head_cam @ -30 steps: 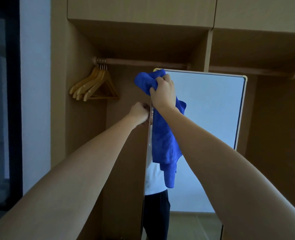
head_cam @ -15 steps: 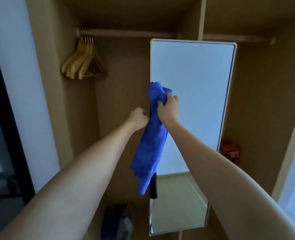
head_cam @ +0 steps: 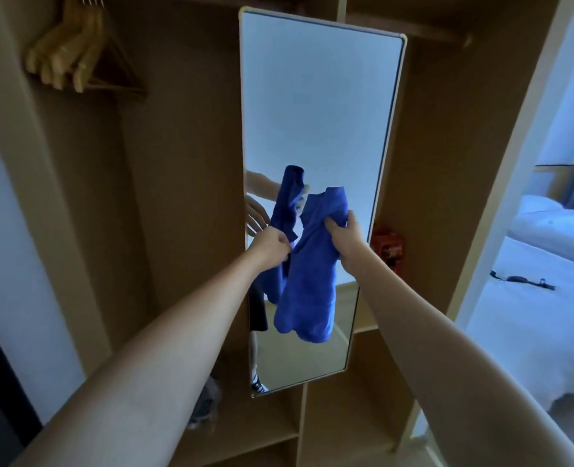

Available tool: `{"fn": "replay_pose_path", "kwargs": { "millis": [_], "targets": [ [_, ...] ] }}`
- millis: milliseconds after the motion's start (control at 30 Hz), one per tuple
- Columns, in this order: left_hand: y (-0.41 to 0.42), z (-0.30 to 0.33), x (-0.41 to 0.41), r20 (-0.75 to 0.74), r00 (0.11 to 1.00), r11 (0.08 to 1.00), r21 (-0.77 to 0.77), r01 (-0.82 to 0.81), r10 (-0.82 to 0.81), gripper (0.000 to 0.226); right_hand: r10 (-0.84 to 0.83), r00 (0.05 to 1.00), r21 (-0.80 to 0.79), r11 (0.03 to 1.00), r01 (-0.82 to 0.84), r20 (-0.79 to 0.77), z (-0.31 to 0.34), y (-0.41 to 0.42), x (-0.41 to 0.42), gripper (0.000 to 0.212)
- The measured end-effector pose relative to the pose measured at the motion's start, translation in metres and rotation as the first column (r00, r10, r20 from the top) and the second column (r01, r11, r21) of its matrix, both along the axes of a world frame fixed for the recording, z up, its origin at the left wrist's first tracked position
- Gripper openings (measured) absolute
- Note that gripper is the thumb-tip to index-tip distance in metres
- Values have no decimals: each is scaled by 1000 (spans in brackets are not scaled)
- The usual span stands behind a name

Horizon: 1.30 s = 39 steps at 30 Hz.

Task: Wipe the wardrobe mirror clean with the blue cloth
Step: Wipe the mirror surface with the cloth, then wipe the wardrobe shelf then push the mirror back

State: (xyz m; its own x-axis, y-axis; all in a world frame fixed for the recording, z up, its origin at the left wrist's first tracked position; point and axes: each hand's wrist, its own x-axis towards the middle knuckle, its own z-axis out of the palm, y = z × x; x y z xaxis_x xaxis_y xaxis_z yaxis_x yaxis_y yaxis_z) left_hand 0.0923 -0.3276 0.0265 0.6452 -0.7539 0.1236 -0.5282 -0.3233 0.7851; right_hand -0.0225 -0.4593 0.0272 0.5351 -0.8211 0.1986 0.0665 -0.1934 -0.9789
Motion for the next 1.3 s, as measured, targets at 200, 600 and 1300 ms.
{"fn": "replay_pose_path", "kwargs": {
  "millis": [200,600,1300],
  "targets": [
    [-30,-19,-26,-14,999,998,47,49,-48,27,-93,992,170,980,105,-79,-33,-28,-49,31],
    [-116,-52,-113,28,985,975,152,163,-169,25,-78,980,240,963,121,-181,-74,-97,-131,35],
    [-334,-99,-164,80,994,956,288,50,-77,26,75,968,414,910,32,-240,-135,-318,-185,52]
  ]
}}
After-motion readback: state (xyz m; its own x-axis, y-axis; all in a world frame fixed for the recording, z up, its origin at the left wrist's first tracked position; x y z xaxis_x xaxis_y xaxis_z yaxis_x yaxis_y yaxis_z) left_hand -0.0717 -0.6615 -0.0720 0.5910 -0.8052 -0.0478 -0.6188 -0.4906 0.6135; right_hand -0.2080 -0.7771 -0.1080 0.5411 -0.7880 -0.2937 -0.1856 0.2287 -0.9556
